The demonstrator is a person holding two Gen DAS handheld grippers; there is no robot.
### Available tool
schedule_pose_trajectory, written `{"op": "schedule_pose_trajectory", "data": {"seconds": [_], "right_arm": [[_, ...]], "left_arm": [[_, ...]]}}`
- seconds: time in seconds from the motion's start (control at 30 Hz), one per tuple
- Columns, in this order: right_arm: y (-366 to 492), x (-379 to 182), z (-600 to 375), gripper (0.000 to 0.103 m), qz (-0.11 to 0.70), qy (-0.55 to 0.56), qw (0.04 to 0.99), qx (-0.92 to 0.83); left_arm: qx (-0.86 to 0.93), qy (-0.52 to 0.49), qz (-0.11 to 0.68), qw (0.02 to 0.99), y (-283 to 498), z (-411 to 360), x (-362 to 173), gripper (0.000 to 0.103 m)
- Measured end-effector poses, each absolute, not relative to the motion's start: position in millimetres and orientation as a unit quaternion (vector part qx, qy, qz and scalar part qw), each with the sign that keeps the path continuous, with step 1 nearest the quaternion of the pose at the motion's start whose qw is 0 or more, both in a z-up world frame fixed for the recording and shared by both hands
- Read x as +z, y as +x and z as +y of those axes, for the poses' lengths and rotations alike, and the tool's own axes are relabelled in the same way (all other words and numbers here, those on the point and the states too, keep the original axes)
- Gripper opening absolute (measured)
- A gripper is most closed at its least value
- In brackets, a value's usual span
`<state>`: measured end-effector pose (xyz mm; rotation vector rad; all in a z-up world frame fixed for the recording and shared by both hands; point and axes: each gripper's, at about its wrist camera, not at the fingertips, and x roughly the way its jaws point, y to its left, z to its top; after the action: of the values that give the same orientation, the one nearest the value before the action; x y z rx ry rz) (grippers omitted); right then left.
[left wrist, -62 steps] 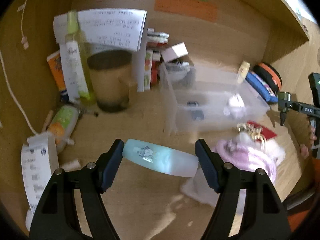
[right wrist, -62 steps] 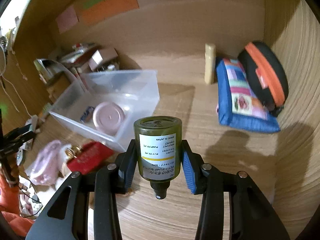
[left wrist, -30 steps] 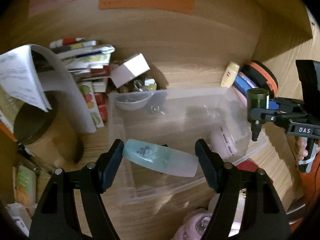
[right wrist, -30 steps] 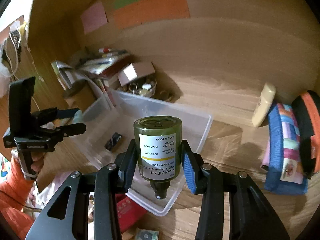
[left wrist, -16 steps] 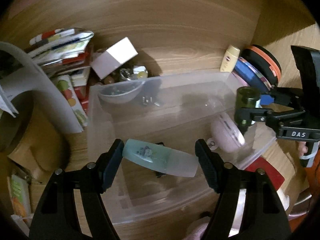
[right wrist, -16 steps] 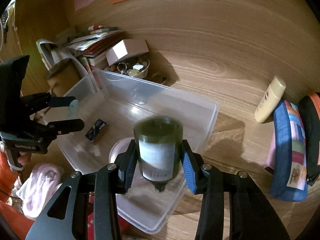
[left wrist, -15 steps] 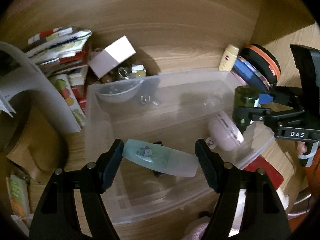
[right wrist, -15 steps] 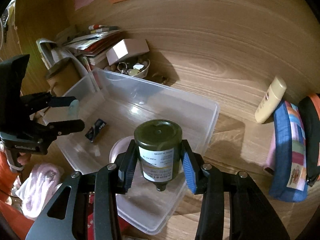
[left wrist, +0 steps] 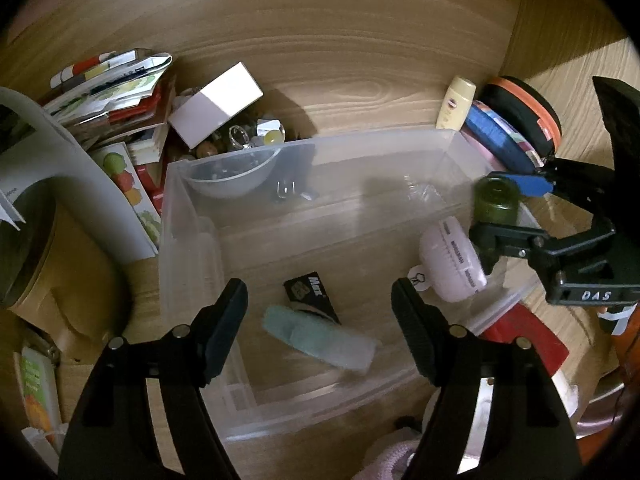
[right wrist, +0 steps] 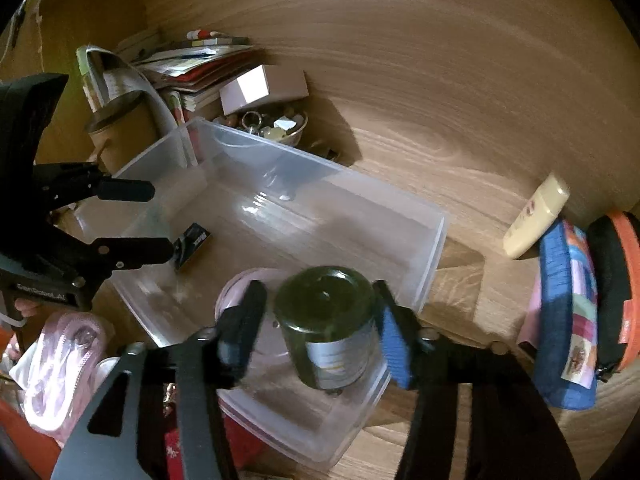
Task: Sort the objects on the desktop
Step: 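Carry tube and bottle over the clear box and release both inside, then grasp the pink rope bag with the left gripper while the right grasps the red pouch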
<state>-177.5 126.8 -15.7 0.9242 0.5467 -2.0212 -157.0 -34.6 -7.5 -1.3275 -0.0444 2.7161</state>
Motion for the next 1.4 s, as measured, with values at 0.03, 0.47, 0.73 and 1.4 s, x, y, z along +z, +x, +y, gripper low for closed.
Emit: {"op": "schedule_pose_trajectory", "data": {"seconds": [0.03,0.47,0.73,1.4], "right_arm": [[-175.3,-14.0,126.9,0.06,0.22,0.362,0.412,-0.807],[-143.5,25.5,151.9,0.078,0.203,0.314,0.407,-0.833],[-121.2,29.1,168.5,0.078,0.202,0.306,0.409,-0.836],[-94.7,-11.5,184.0,0.079,0.186,0.362,0.438,-0.801]], "left_arm": [[0.897,-0.437,-0.017,0.06,-155.8,-34.9,-5.5,0.075],[0.92,-0.389,-0.017,0.05,-109.3,-33.3,33.8,0.088],[0.905,-0.418,0.003,0.075,-83.4,-9.7,21.5,0.088],[0.874,-0.478,0.021,0.086,-16.8,-9.3,-24.2,0.099]]}}
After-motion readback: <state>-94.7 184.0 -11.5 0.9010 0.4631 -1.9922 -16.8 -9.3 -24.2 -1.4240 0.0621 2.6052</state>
